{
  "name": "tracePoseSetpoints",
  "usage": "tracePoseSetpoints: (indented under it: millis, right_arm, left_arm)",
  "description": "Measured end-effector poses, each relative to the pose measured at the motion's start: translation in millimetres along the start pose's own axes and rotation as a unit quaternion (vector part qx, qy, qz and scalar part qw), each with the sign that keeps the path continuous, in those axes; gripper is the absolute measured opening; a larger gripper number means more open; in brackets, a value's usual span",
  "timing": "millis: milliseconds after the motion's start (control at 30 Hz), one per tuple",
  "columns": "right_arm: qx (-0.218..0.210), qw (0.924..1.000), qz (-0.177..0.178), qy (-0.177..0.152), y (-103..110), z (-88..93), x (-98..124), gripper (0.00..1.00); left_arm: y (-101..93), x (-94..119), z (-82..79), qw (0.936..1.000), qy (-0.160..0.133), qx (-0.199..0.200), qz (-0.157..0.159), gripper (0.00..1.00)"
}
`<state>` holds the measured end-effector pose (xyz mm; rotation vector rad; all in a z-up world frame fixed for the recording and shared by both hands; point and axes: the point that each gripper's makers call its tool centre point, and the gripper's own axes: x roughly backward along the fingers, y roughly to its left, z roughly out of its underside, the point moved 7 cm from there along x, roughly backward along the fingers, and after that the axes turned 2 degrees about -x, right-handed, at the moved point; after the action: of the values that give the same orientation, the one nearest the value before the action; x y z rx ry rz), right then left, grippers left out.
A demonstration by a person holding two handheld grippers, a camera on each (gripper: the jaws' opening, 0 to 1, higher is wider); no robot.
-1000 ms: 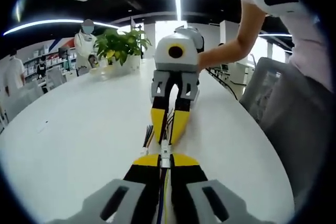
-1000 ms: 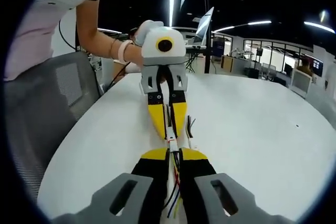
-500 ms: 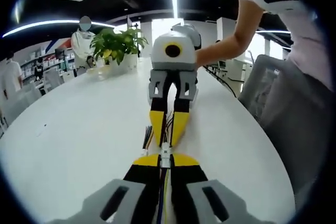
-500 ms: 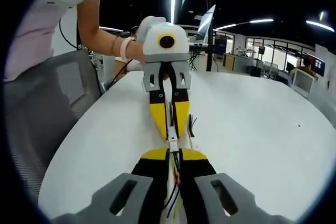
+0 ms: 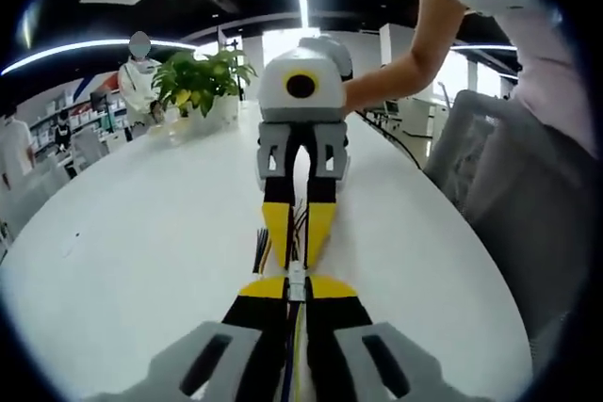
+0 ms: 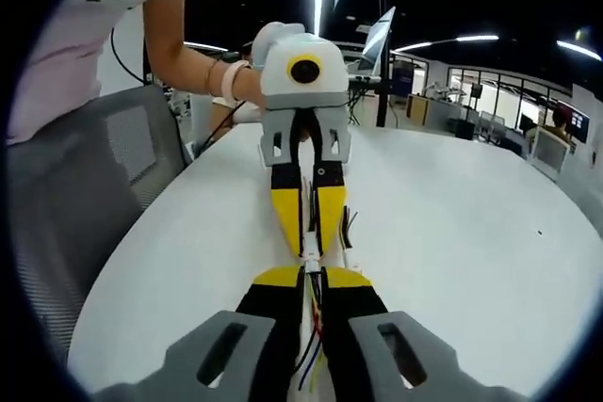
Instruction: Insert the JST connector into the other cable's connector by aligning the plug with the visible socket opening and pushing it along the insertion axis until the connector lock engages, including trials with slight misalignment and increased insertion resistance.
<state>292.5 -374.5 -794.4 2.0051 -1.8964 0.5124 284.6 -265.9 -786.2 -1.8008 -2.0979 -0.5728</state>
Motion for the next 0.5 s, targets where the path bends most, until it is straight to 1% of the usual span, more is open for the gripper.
tracePoseSetpoints:
  millis: [33, 200, 367, 500]
  right_arm:
    - [-0.001, 1.0, -0.002, -0.003, 0.1, -0.9, -0.3, 0.03]
    - [0.004, 1.0, -0.002, 0.002, -3.2, -1.1, 0.0, 0.03]
    - [0.011, 0.9998, -0.007, 0.013, -4.9, 0.8, 0.0, 0.03]
    - [0.016, 0.9997, -0.008, 0.016, -6.1, 2.0, -0.9, 0.03]
  left_arm:
    - [-0.3, -0.3, -0.8, 1.0, -0.002, 0.001, 0.0, 0.0]
    - [1.4, -0.1, -0.4, 1.0, 0.0, 0.001, -0.003, 0.0]
    - [2.7, -1.2, 1.4, 1.0, 0.005, -0.003, -0.001, 0.0]
    - [3.2, -1.7, 3.2, 0.9999, 0.007, -0.012, 0.001, 0.0]
